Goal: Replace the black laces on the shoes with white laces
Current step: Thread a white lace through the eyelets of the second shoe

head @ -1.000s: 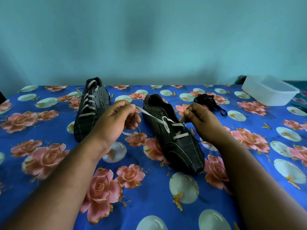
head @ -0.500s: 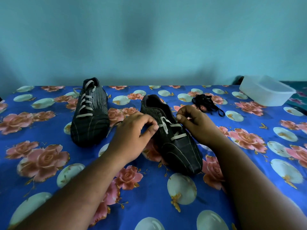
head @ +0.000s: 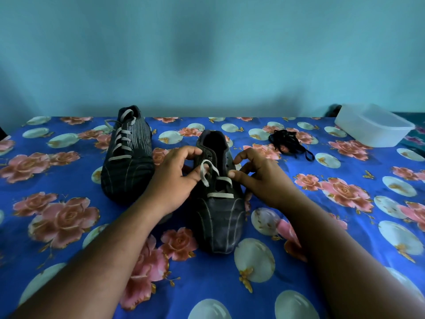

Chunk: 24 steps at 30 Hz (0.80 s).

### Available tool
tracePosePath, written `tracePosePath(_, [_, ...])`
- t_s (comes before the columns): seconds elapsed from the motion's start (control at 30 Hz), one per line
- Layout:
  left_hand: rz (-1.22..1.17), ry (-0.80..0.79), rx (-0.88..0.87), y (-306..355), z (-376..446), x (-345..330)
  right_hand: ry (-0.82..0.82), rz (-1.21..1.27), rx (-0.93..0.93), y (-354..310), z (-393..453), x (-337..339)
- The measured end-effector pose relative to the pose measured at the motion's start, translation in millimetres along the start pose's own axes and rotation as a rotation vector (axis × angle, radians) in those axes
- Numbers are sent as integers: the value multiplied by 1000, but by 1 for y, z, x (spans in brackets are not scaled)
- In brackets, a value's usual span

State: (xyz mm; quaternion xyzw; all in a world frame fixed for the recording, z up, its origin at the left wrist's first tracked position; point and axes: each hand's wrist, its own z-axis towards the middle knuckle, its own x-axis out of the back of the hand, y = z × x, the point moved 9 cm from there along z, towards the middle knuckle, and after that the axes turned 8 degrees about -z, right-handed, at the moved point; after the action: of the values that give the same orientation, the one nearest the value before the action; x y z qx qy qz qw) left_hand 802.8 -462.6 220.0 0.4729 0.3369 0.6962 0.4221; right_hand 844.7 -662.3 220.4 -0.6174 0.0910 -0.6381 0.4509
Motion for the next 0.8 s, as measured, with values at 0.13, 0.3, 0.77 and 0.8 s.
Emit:
tracePosePath(0.13, [-96, -84, 50, -6, 2, 2, 22, -146, 74, -3, 0, 1])
tracePosePath(0.3, [27, -89, 11, -8, 0, -4, 81, -172, 256, -12, -1, 11])
tracePosePath(0.77, [33, -237, -41, -10, 2, -7, 190, -56, -17, 46, 7, 48])
tracePosePath(0.8, [36, -236, -45, -9, 1, -7, 221, -98, -51, 51, 6, 51])
